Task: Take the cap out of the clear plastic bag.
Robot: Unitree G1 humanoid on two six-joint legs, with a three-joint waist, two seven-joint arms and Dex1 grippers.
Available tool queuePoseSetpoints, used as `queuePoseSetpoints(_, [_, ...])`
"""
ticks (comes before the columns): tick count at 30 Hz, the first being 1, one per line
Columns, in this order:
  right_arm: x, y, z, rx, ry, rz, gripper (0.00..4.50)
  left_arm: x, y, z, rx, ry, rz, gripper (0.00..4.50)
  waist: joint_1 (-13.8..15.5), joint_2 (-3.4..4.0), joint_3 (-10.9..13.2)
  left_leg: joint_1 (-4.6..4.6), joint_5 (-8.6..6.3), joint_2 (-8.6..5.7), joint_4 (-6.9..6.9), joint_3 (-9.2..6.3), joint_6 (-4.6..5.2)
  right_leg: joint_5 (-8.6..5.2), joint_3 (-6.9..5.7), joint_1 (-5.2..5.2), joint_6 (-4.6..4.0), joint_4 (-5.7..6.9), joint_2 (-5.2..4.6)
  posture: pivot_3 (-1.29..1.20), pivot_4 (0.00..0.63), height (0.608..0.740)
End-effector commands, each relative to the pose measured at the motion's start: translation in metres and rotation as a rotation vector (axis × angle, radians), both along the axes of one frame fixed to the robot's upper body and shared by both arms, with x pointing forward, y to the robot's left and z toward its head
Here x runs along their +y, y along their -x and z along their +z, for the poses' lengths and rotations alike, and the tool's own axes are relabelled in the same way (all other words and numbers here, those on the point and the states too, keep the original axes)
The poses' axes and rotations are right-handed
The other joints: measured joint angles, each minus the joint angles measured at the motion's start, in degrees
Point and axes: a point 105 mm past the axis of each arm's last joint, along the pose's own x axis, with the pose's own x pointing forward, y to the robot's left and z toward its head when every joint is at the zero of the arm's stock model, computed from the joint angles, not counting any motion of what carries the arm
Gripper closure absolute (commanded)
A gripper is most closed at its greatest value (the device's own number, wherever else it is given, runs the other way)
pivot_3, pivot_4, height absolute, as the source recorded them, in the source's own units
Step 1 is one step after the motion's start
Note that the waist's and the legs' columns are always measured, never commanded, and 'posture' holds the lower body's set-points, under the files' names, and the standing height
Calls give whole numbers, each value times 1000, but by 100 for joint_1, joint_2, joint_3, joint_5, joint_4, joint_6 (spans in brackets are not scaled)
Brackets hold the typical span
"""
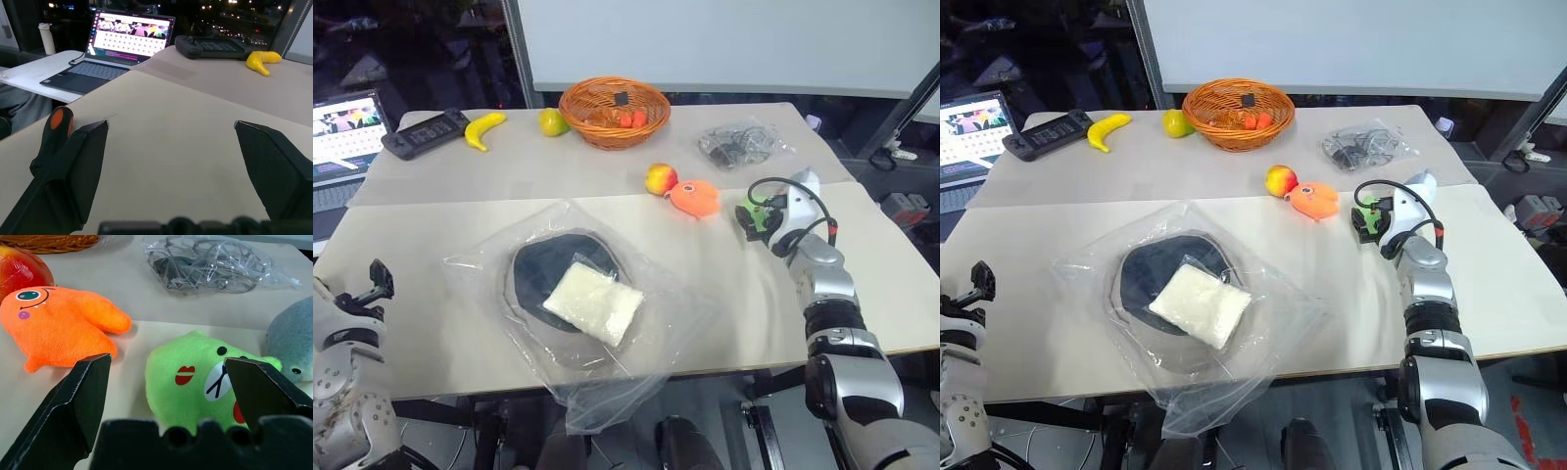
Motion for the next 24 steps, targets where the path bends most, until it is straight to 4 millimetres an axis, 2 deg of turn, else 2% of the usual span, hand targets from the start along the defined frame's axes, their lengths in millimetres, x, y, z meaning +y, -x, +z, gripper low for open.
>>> queuePoseSetpoints(1, [18, -2, 50, -118, -69, 110, 59, -30, -15, 31, -61, -109, -176, 63, 0, -1, 1, 0, 0, 0, 0, 0, 0, 0, 0, 0, 0, 0, 0, 0, 150, 740])
queuePoseSetpoints(3, [51, 8, 93, -167, -147, 334, 59, -79, -32, 50, -73, -207, -431, 63, -1, -1, 11, -4, 0, 0, 1, 0, 0, 0, 0, -4, 0, 4, 1, 0, 150, 740])
queuePoseSetpoints(4, [62, 15, 103, -168, -159, 416, 59, -94, -35, 54, -64, -240, -502, 63, -1, 1, 13, -5, 1, 1, 2, -1, 0, 1, 0, -5, -1, 7, 2, 0, 150, 740])
queuePoseSetpoints(6, [81, 34, 112, -138, -159, 588, 59, -122, -36, 57, -46, -269, -649, 63, 1, 7, 13, -7, 0, -1, 5, -2, 0, 1, 0, -4, 1, 8, 1, 0, 150, 740])
queuePoseSetpoints(7, [94, 50, 118, -111, -162, 715, 59, -146, -31, 58, -24, -304, -789, 63, 1, 7, 12, -6, 0, 1, 3, -2, -1, 1, -1, -3, 1, 4, 2, 0, 150, 740])
queuePoseSetpoints(9, [113, 79, 121, -52, -142, 909, 59, -173, -16, 56, 38, -342, -995, 63, 9, 6, 12, -8, -11, 7, -4, -3, -3, -1, -4, -4, -2, -6, 4, 0, 150, 740])
queuePoseSetpoints(12, [132, 116, 117, 59, -91, 1143, 59, -186, 23, 52, 177, -326, -1273, 63, -19, 2, 13, -7, -34, 17, -3, -2, -5, -14, -5, -3, -10, -13, 7, 0, 150, 740])
queuePoseSetpoints(14, [141, 130, 113, 137, -50, 1226, 59, -188, 47, 51, 274, -304, -1410, 63, -50, 7, 22, -8, -36, 37, -2, 8, -6, -21, -3, -16, -22, -5, 17, 0, 150, 740])
queuePoseSetpoints(15, [151, 129, 110, 142, 6, 1224, 59, -188, 57, 55, 302, -294, -1458, 63, -72, 5, 26, -2, -35, 39, -1, 10, -6, -23, -2, -16, -27, 0, 19, 0, 150, 740])
queuePoseSetpoints(17, [171, 126, 103, 195, 54, 1205, 59, -186, 64, 62, 344, -302, -1479, 63, -148, 2, 28, 4, -35, 69, 4, 19, -7, -19, -3, -22, -51, 2, 41, 0, 150, 740])
queuePoseSetpoints(21, [200, 152, 87, 266, 147, 1333, 59, -191, 75, 68, 366, -282, -1532, 63, -157, 5, 29, 18, -35, 116, -1, 21, -8, -16, 3, -31, -87, 6, 93, 0, 150, 740])
queuePoseSetpoints(24, [216, 159, 83, 298, 142, 1367, 59, -189, 77, 61, 406, -271, -1508, 63, -132, 5, 29, 4, -35, 126, -8, 26, -9, -21, 1, -53, -96, 11, 102, 0, 150, 740])
